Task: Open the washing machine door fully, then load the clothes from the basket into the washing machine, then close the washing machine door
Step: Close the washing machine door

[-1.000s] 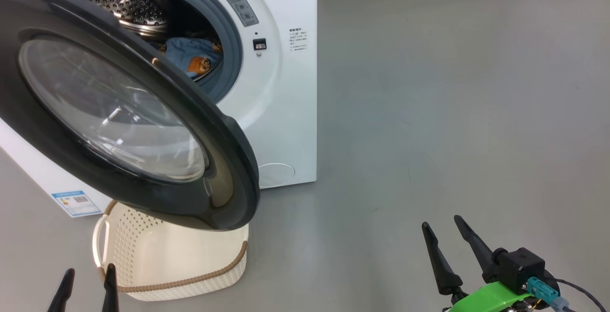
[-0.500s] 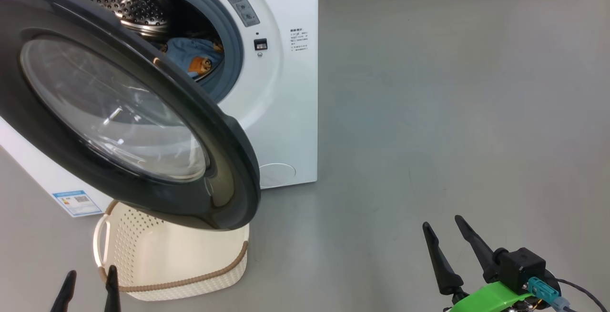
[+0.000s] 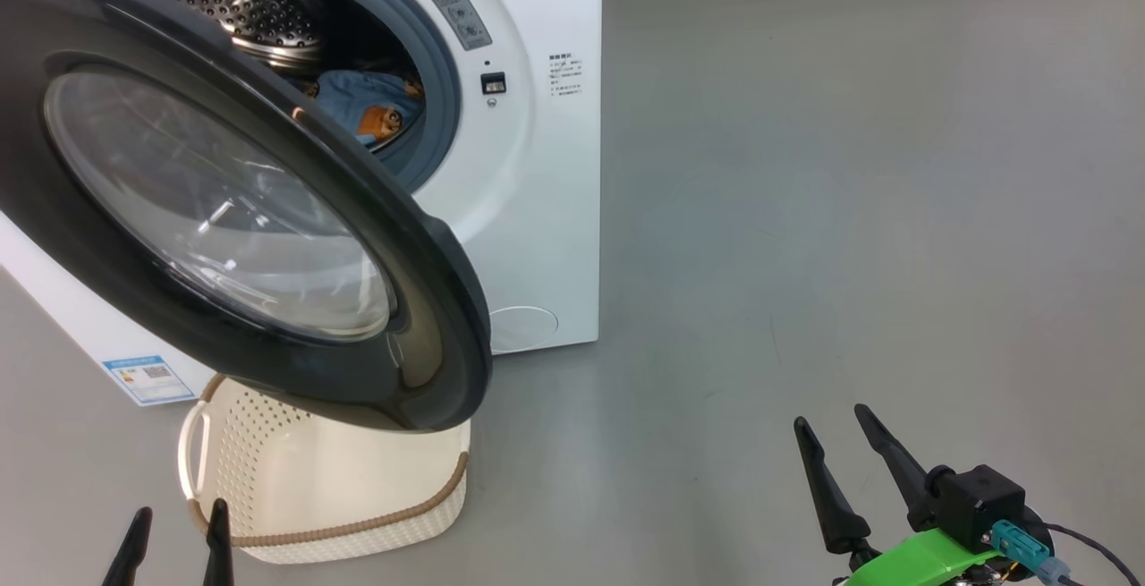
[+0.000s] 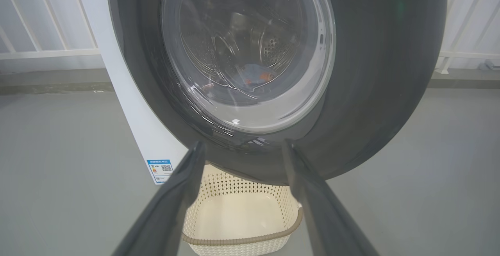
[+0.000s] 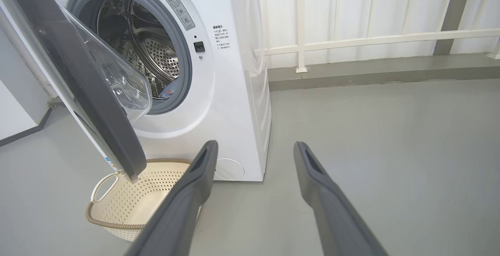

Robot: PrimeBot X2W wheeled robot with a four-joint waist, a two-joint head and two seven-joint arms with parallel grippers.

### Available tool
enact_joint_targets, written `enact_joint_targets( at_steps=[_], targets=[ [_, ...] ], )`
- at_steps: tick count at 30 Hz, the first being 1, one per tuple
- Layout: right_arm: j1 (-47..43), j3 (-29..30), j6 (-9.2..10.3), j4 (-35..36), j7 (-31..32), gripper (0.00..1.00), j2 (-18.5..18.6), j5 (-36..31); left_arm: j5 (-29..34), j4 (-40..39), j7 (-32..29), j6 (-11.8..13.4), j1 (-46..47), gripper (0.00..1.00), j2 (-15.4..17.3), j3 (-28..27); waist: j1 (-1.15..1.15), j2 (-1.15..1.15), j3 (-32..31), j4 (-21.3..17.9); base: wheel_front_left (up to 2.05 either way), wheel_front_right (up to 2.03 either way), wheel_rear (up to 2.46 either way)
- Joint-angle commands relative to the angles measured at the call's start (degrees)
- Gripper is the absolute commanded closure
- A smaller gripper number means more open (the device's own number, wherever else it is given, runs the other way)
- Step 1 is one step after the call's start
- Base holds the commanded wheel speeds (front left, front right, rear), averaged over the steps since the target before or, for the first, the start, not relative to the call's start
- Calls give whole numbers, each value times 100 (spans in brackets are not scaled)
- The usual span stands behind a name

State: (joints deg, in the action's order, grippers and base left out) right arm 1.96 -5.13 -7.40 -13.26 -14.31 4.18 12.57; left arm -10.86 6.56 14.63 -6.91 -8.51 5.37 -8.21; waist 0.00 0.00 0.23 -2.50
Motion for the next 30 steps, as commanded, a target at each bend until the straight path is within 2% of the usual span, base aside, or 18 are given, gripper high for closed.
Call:
enact_joint_targets(
  at_steps=[1,10,11,12,13,14,24,30],
  targets=[
    [58,-144,-9,137,-69,0,45,-5,43,-119,37,-19,155,0,53,-214,0,0,4,-2,0,0,0],
    [65,-125,-9,131,-69,0,41,-12,64,-65,37,-37,186,0,9,-250,0,0,29,-2,0,0,0],
    [65,-118,-9,134,-69,4,40,-14,63,-62,37,-38,191,0,4,-252,0,0,31,1,0,0,0],
    [65,-107,-9,136,-69,28,39,-17,61,-59,37,-40,195,0,0,-253,0,0,31,6,0,0,0],
    [65,-96,-9,138,-69,75,36,-23,60,-54,37,-41,196,0,-4,-253,0,0,31,10,0,0,0],
    [64,-83,-9,144,-69,100,33,-29,56,-51,37,-42,197,0,-8,-253,0,0,34,14,0,0,0],
    [71,10,-9,222,-69,100,-22,-15,24,-128,37,-52,223,0,-41,-262,0,0,96,40,0,0,0],
    [239,97,-9,845,-69,100,-65,76,27,-114,37,-55,243,0,-55,-254,0,0,142,39,0,0,0]
  ],
)
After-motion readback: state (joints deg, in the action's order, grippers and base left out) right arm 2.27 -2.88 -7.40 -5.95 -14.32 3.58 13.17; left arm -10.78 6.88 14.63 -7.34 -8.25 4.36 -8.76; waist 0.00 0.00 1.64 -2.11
